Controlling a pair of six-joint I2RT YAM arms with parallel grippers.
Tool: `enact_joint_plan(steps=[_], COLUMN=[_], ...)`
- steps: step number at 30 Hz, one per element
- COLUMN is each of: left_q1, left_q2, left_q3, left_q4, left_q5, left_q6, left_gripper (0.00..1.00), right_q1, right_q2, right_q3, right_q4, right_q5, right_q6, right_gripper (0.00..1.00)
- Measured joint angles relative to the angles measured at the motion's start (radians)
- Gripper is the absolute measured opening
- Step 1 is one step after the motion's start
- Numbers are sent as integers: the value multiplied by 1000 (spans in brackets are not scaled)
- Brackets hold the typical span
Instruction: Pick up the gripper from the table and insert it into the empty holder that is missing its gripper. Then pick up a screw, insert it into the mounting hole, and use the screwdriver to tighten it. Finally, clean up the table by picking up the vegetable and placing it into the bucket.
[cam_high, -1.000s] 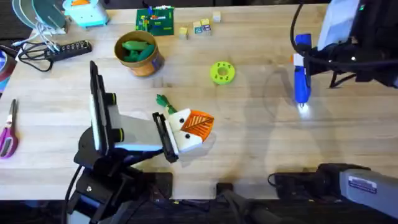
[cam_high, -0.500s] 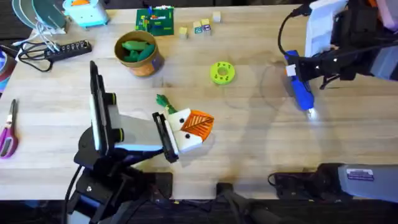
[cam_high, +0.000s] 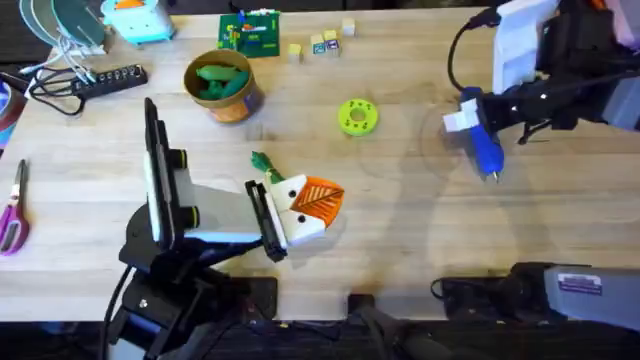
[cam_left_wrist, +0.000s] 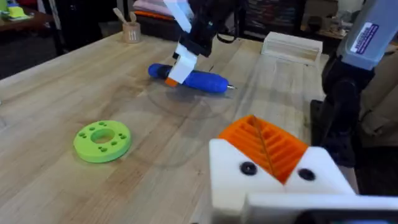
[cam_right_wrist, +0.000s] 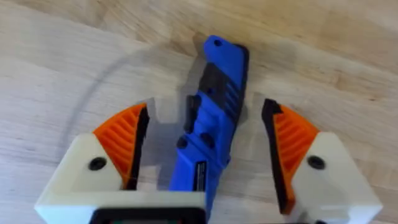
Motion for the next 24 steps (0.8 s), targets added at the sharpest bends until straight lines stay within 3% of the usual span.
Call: enact_joint_plan(steps=[12,21,22,24], left_q1=[0,0,0,0], left_q2=[0,0,0,0], left_q3=[0,0,0,0], left_q4=[0,0,0,0], left_q5=[0,0,0,0], left_q6=[0,0,5,6], left_gripper=[5,5,54,328], right_q1=[6,90,100,123], right_q2=[-181,-341,-358,-396], right_q3=[0,0,0,0], right_q4=[-17,-18,-18,-18], right_q5=[0,0,0,0], right_q6=[4,-9,-9,-9], right_gripper=[991,991,991,991])
